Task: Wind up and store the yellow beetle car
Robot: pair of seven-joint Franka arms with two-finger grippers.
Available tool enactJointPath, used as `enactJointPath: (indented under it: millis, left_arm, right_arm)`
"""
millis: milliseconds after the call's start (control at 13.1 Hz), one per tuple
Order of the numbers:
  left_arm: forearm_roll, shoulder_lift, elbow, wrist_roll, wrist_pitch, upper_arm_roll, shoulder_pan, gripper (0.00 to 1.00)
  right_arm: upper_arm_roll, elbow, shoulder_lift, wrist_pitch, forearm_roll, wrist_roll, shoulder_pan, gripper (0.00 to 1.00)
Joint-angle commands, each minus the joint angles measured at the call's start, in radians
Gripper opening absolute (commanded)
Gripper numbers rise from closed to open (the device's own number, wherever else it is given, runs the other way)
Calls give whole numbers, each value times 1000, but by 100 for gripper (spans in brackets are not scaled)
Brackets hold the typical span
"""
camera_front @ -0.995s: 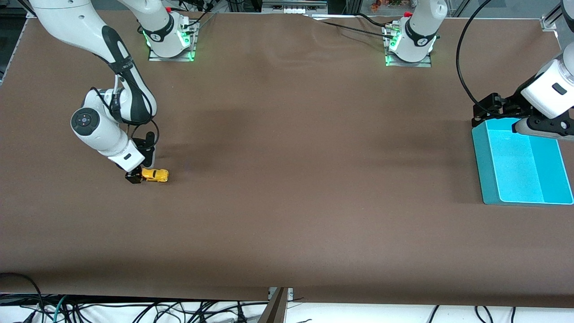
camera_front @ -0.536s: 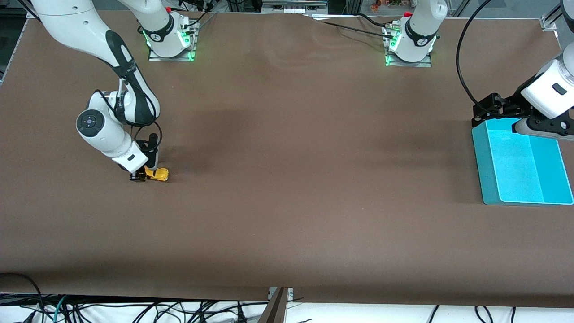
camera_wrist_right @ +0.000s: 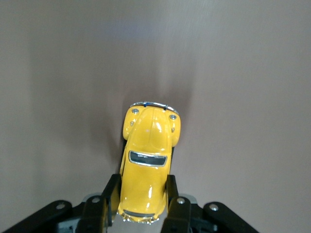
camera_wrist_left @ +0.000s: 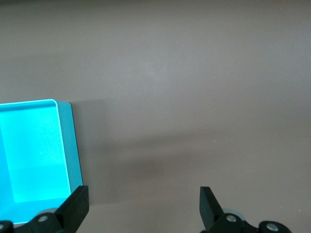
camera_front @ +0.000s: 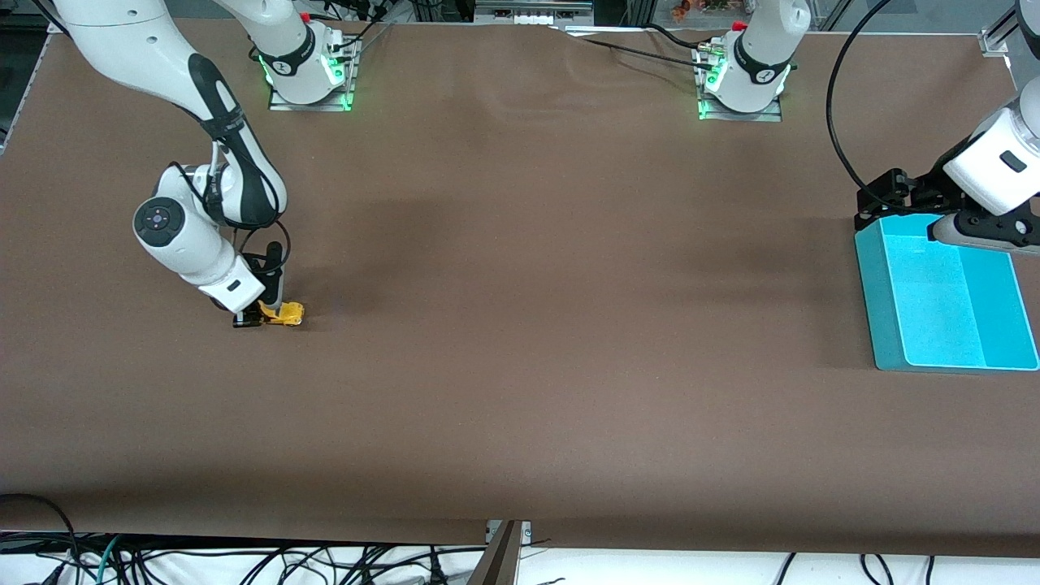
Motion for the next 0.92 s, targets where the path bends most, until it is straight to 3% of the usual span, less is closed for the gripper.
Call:
enactJointPath:
  millis: [0, 306, 612, 689, 766, 842]
  left_arm:
    - [-17, 11, 31, 5, -22, 1, 2, 100]
    - [-17, 12, 31, 5, -22, 1, 2, 100]
    - [-17, 12, 31, 5, -22, 1, 2, 100]
    - [-17, 12, 31, 5, -22, 1, 2, 100]
    - [-17, 12, 31, 5, -22, 1, 2, 100]
    - [-17, 12, 31, 5, -22, 1, 2, 100]
  right_arm:
    - [9, 1, 54, 12, 5, -169, -155, 28]
    - [11, 69, 123, 13, 22, -343, -326, 29]
    - [32, 83, 136, 12, 62, -383, -351, 33]
    - [34, 87, 131, 9, 62, -383, -351, 39]
    - [48, 110, 128, 3, 65, -380, -351, 59]
    - [54, 135, 127, -16, 71, -378, -349, 100]
